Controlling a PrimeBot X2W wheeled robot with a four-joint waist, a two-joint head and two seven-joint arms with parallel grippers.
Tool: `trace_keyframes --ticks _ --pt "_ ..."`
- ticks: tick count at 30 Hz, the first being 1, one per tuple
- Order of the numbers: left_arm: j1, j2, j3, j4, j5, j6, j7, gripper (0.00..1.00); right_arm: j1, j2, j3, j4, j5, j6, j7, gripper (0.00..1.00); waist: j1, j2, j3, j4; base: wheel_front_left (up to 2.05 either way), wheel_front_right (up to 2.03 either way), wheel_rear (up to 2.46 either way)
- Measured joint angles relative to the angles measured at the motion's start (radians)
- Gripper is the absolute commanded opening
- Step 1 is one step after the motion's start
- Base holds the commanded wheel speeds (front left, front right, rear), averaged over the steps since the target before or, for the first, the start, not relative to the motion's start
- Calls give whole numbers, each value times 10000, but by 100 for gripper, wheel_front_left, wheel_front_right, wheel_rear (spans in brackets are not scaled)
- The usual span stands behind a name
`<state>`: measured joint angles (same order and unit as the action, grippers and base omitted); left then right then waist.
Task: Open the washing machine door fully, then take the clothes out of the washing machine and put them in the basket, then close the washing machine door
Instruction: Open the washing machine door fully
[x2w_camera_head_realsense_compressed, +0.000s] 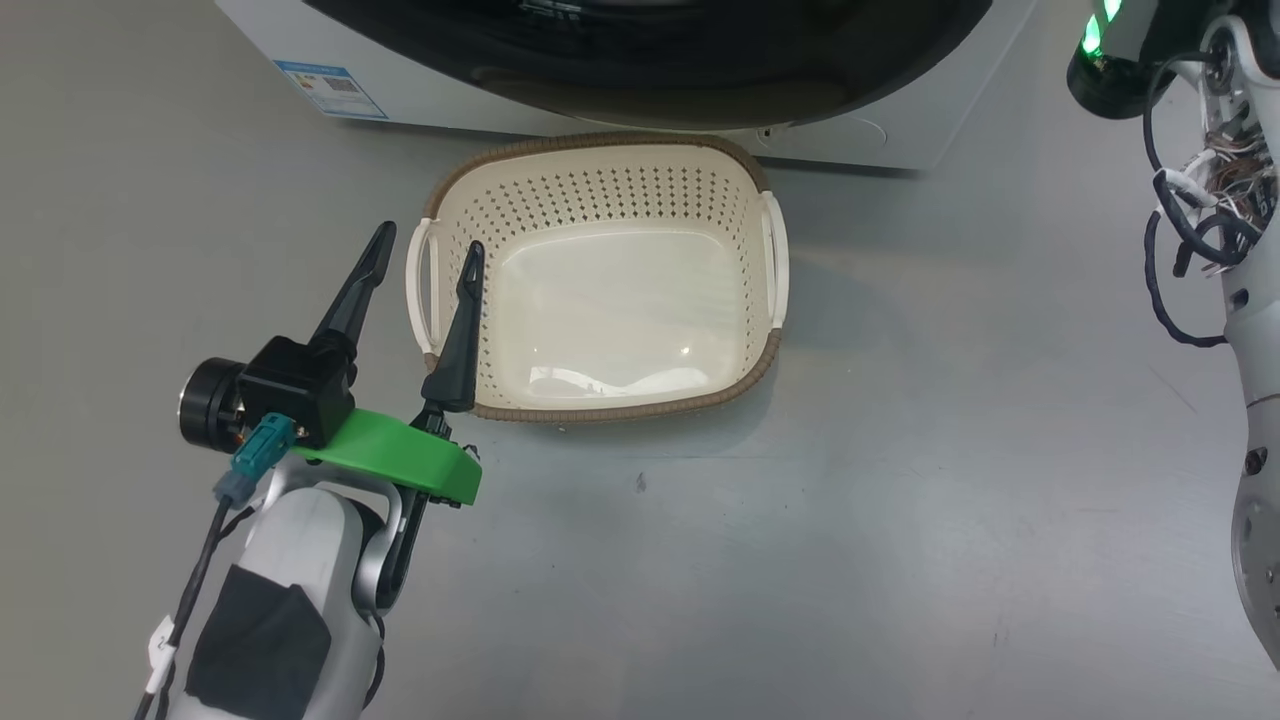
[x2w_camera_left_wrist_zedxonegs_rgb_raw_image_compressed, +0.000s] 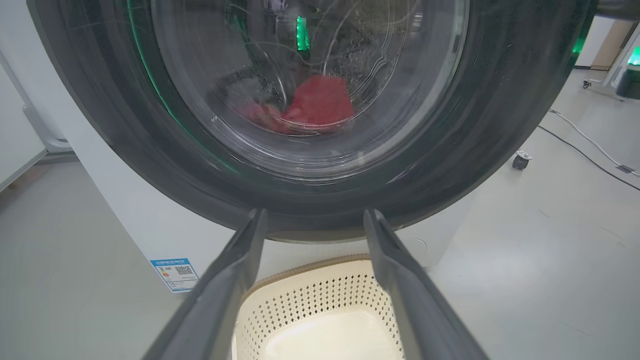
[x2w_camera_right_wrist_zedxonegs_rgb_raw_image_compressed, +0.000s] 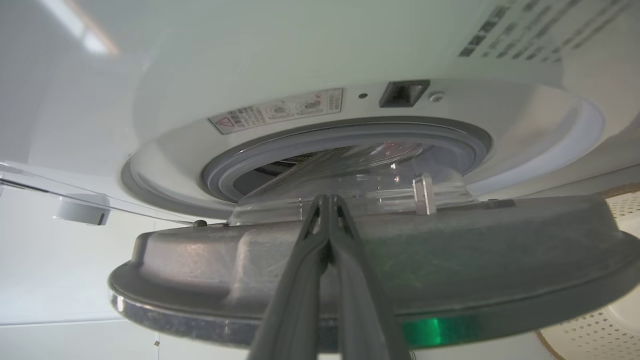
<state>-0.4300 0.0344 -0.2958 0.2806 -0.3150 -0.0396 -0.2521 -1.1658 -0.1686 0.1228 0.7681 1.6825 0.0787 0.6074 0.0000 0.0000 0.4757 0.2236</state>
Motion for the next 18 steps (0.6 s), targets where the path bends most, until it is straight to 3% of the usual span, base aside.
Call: trace_keyframes --ticks 18 --pt "367 -10 -17 328 215 -63 0 100 1141 535 320 334 464 336 1091 0 0 0 -772 -302 0 0 0"
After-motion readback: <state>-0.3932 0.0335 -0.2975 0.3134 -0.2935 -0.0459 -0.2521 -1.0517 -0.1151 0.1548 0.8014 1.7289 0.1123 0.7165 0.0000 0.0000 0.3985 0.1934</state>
